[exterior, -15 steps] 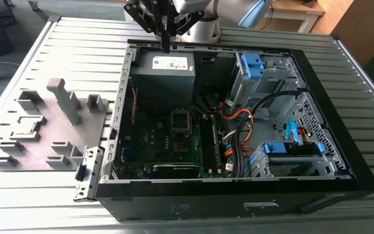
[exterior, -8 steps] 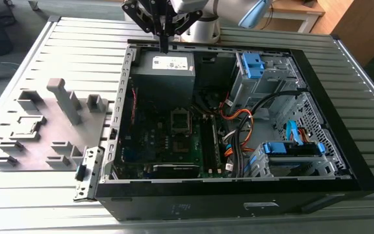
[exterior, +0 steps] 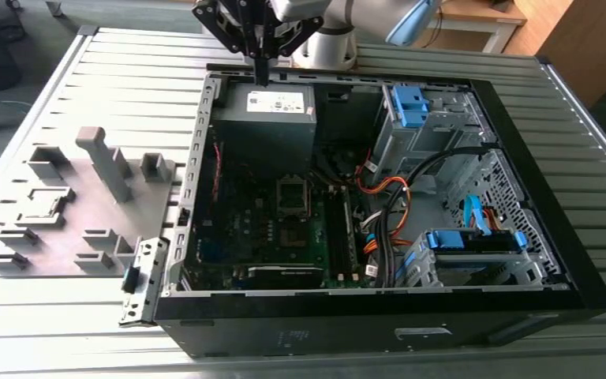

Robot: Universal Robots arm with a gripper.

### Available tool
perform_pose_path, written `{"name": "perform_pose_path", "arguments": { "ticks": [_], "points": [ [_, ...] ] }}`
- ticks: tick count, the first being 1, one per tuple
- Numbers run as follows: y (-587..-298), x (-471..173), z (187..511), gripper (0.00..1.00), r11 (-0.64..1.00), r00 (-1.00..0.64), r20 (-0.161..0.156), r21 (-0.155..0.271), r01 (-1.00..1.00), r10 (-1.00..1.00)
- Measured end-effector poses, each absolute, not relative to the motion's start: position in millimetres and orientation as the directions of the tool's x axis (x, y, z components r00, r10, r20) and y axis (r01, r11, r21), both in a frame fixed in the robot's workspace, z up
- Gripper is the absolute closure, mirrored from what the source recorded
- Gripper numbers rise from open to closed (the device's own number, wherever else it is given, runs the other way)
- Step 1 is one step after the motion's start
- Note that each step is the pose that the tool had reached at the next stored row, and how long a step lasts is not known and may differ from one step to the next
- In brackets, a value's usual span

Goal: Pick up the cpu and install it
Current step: 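Reach for the cpu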

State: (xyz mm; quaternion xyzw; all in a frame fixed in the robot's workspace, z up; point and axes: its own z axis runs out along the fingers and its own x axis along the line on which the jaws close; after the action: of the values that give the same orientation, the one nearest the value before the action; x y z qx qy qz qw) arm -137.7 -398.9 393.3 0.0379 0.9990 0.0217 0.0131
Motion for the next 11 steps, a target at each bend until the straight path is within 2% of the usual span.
{"name": "perform_pose_path", "arguments": {
  "ticks": [11],
  "points": [
    [-399.0, -141.6, 393.3, 0.89, 0.996, -0.997, -0.024, 0.044, 0.075, 0.076]
  ]
}}
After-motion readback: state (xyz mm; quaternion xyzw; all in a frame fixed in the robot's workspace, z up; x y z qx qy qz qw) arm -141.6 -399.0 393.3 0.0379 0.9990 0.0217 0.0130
